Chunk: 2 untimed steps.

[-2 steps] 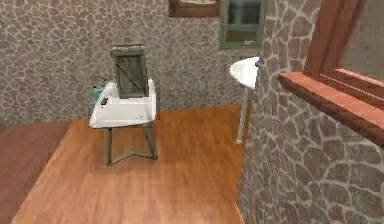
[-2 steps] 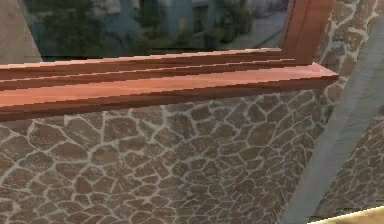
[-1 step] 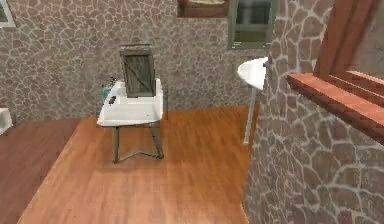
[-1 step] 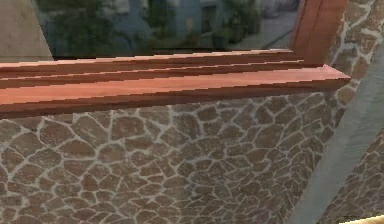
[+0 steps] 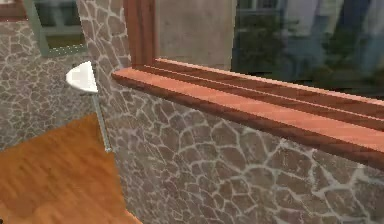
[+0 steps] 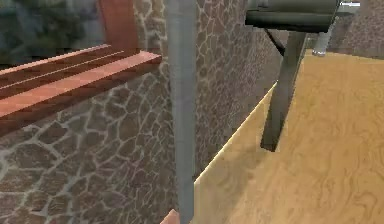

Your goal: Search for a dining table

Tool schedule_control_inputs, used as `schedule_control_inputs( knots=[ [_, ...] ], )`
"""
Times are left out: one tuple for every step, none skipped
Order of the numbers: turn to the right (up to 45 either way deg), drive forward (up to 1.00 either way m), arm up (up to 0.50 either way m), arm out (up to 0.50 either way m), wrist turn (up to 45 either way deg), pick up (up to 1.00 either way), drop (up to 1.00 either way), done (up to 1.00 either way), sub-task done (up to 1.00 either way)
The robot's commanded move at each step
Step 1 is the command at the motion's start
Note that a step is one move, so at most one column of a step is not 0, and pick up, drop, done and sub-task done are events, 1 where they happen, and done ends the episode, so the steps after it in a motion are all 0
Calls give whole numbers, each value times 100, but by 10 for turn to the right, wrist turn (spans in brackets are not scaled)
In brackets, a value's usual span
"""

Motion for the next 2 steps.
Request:
schedule_control_inputs(
  knots=[
    [450,0,0,0,0,0,0,0,0],
    [330,0,0,0,0,0,0,0,0]
  ],
)
